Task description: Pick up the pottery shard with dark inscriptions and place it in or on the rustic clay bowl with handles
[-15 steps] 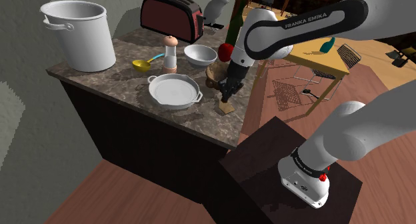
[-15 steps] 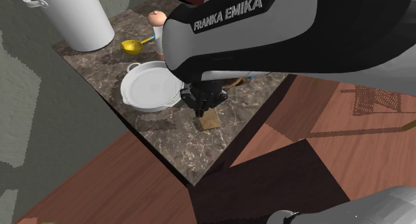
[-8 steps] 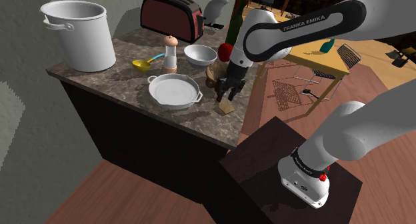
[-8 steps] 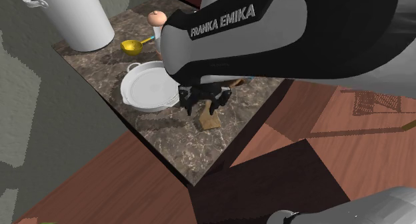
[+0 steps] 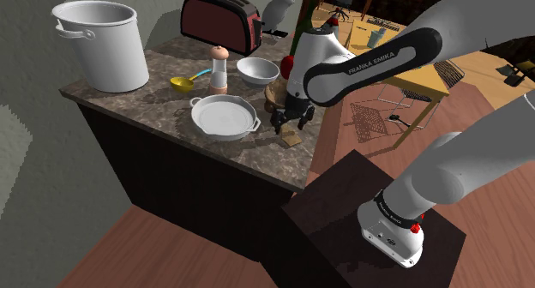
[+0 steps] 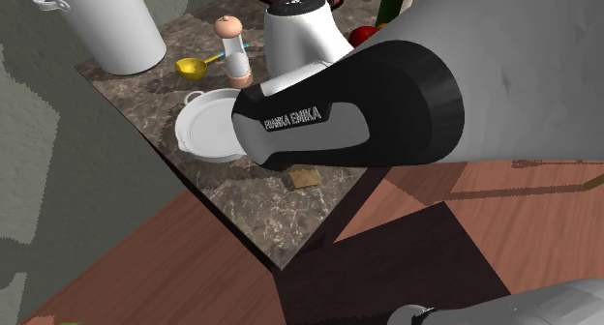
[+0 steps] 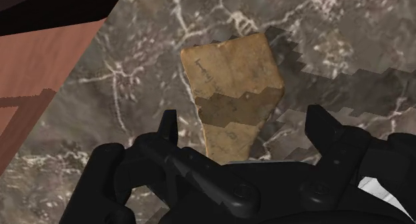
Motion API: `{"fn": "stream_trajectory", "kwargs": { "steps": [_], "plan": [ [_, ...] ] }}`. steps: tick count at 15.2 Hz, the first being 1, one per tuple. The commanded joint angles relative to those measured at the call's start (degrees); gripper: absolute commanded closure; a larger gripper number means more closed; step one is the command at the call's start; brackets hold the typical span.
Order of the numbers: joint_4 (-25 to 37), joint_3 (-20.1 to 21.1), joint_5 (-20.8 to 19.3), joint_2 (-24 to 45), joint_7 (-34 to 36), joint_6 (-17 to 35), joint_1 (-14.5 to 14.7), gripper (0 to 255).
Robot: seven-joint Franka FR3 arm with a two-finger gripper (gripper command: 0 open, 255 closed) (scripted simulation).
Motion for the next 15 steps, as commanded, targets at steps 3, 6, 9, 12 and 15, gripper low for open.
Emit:
{"fn": "stream_trajectory", "kwargs": {
  "steps": [3,6,9,12,15],
  "plan": [
    [-0.95,0.27,-0.8,2.28,0.62,3.21,-0.31,0],
    [-0.95,0.27,-0.8,2.28,0.62,3.21,-0.3,0],
    [-0.95,0.27,-0.8,2.28,0.62,3.21,-0.3,0],
    [-0.94,0.27,-0.8,2.28,0.62,3.19,-0.3,255],
    [-0.94,0.27,-0.8,2.28,0.62,3.19,-0.3,255]
  ]
}}
